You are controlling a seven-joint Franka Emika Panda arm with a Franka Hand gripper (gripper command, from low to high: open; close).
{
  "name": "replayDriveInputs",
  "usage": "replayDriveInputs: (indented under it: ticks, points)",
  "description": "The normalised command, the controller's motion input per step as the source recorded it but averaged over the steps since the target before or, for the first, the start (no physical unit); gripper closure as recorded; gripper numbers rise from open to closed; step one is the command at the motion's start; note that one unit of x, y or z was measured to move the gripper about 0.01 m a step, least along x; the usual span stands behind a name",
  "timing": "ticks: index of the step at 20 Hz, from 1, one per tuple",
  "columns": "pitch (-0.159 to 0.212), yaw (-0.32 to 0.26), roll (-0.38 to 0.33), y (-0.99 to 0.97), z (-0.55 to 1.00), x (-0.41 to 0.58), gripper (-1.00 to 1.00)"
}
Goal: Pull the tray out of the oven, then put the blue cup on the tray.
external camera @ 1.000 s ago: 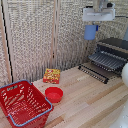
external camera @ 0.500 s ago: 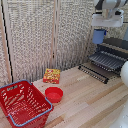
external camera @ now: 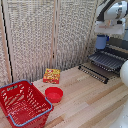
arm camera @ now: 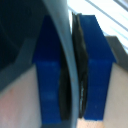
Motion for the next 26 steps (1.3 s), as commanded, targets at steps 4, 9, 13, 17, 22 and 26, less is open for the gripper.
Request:
replayDriveInputs:
  ticks: [4,9,13,17,22,26]
  points:
    - [0.187,-0.049,-0.086,-0.01,0.06,-0.307,1.00]
    - [0.254,-0.055,-0.141,-0.27,0.24,-0.012,1.00]
    - [0.043,0.042,-0.127,-0.12,-0.31,0.198,1.00]
    - [0.004,0.176,-0.159,0.00,-0.62,0.340,1.00]
    - [0.102,0.118,-0.115,0.01,-0.14,0.195,1.00]
    - [0.168,0.115,-0.140,0.01,0.31,0.238,-1.00]
